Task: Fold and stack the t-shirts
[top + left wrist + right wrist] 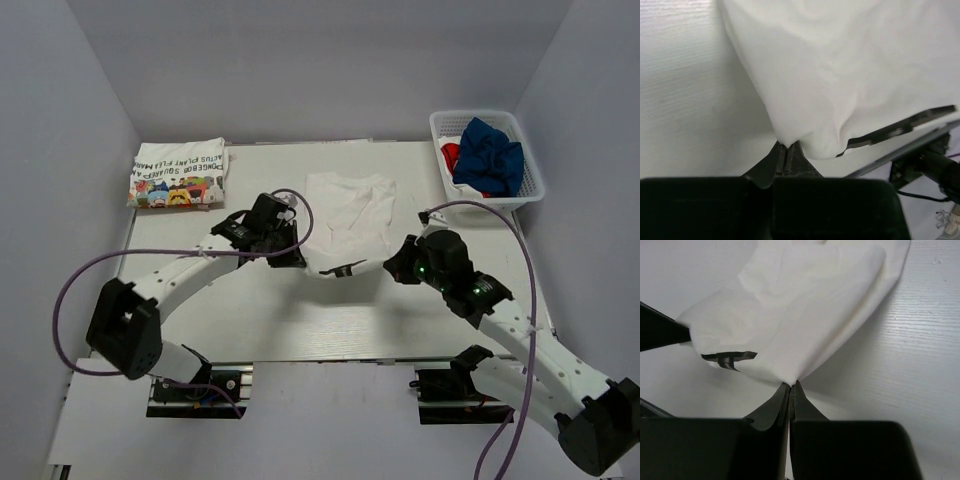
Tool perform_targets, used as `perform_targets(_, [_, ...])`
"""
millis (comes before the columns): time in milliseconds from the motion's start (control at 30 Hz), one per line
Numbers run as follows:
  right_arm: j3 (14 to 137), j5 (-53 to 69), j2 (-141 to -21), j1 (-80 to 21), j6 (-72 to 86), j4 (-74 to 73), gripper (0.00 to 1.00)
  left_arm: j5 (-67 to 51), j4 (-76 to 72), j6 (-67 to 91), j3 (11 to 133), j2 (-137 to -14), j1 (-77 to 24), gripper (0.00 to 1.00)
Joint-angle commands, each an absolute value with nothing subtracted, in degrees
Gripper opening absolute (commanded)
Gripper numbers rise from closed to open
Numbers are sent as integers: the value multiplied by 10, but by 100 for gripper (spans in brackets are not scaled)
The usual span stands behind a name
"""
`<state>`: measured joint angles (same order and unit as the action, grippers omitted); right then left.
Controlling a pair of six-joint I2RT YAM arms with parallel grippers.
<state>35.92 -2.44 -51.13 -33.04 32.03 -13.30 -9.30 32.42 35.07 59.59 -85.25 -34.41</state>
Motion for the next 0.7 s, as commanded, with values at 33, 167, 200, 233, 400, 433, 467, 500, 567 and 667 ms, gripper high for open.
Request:
perform_targets(33, [391, -41, -461, -343, 317, -208, 0, -112, 333, 359, 596, -770, -353, 0])
perform_targets(167, [428, -130, -453, -340, 305, -225, 0, -112, 333, 352, 649, -770, -353, 0])
perform_targets(200, [435, -141, -453, -339, 305, -226, 0, -106, 333, 352, 660, -770, -353, 0])
perform_targets(233, [452, -162, -453, -339, 305, -222, 0, -99, 325, 352, 677, -785, -353, 0])
perform_targets(400, [476, -220, -481, -336, 316, -200, 0, -76, 349, 352, 752, -845, -340, 0])
perform_targets(433, [489, -237, -486, -337, 316, -201, 0, -56, 364, 352, 766, -856, -340, 0])
perform_targets(467, [492, -245, -501, -334, 316, -201, 0, -45, 370, 352, 781, -867, -340, 0])
perform_targets(500, [501, -263, -507, -334, 314, -196, 0, -45, 370, 352, 809, -890, -340, 0])
perform_targets(567, [519, -272, -537, -331, 310, -194, 0, -33, 384, 347, 851, -913, -340, 0])
perform_targets(667, [541, -284, -576, -321, 306, -175, 0, -18, 407, 347, 908, -961, -335, 0])
